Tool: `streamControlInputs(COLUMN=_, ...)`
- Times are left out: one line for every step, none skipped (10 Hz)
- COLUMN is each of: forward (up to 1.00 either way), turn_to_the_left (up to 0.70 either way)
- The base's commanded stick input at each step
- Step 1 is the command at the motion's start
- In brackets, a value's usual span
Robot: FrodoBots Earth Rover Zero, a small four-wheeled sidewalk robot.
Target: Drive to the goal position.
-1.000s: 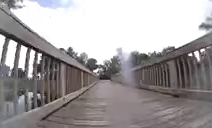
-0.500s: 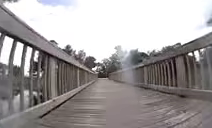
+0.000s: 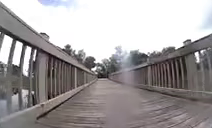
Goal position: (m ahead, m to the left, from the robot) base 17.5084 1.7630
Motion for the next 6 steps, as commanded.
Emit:
streamControlInputs(forward=0.6, turn_to_the_left=0.0)
streamControlInputs(forward=0.6, turn_to_the_left=0.0)
streamControlInputs(forward=0.6, turn_to_the_left=0.0)
streamControlInputs(forward=0.6, turn_to_the_left=0.0)
streamControlInputs(forward=0.6, turn_to_the_left=0.0)
streamControlInputs(forward=0.6, turn_to_the_left=0.0)
